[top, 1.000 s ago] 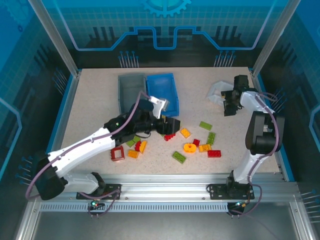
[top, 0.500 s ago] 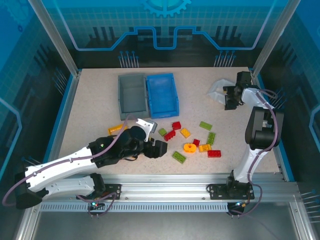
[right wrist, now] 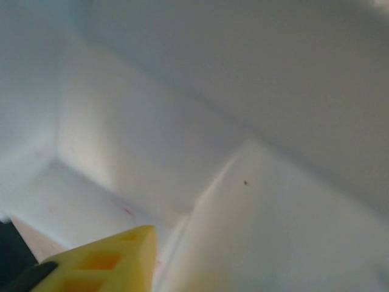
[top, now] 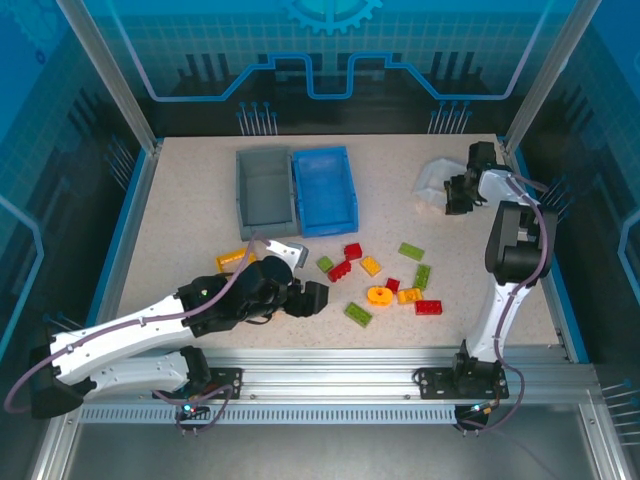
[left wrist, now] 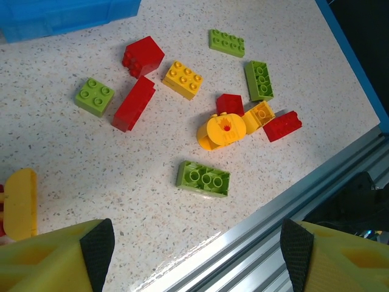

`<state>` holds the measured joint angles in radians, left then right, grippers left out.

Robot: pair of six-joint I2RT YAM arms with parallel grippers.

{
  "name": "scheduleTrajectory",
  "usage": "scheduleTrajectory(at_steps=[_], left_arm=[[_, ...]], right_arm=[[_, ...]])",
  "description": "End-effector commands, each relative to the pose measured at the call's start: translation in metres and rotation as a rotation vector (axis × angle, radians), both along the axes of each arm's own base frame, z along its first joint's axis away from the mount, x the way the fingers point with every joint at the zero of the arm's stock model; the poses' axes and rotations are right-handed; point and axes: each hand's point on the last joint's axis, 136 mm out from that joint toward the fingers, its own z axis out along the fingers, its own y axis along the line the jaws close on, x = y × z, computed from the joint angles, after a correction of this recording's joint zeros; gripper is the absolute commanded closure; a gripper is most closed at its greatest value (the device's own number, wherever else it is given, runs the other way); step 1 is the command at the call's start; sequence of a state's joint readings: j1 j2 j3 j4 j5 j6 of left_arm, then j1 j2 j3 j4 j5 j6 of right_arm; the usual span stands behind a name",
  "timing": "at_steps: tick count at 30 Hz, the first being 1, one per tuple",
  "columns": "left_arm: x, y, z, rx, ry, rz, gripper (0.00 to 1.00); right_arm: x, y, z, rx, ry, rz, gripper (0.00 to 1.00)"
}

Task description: Sort the legos into containers by color

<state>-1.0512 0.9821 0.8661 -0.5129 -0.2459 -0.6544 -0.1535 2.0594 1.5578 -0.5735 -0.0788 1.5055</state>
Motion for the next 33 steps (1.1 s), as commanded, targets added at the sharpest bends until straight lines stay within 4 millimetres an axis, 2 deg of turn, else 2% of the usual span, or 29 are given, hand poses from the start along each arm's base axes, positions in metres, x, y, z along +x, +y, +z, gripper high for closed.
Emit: scheduleTrajectory(at_steps=[1,3,6,7,10,13,18,22,29,33], left_arm=[[0.001,0.003,0.009,0.002,-0.028,0.009,0.24],[0.002,0.003,0.011,0.002,-0.034,0.013,0.24],[0.004,0.007,0.015,0.014,-0.055,0.02,0.24],[0.005,0.008,0.017,0.02,-0.063,0.023,0.24],[0.009,0.016,0.022,0.042,-0.085,0.054,0.24],[0.012,0.023,0.026,0.059,-0.091,0.088,0.24],[0.014,0.031,0.03,0.087,-0.073,0.138,0.24],[0.012,0.037,0.028,0.113,-0.05,0.155,0.24],[0.009,0.038,0.03,0.097,-0.044,0.151,0.24],[0.009,0.036,0.028,0.104,-0.039,0.14,0.24]], right_arm=[[-0.012,-0.012,0.012,-0.07,0.044,0.024,0.7],[-0.017,-0.015,0.017,-0.12,0.059,0.092,0.85],[-0.018,-0.017,0.025,-0.199,0.05,0.25,0.99],[-0.016,-0.016,0.027,-0.221,0.042,0.313,1.0],[-0.004,-0.001,0.035,-0.318,0.003,0.589,1.0],[0.004,0.028,0.041,-0.441,-0.019,0.919,1.0],[0.001,0.068,0.043,-0.537,-0.025,1.239,1.0],[0.003,0.092,0.041,-0.551,-0.039,1.388,1.0],[0.008,0.111,0.028,-0.492,-0.017,1.505,0.99],[0.009,0.129,0.016,-0.411,-0.032,1.552,0.98]])
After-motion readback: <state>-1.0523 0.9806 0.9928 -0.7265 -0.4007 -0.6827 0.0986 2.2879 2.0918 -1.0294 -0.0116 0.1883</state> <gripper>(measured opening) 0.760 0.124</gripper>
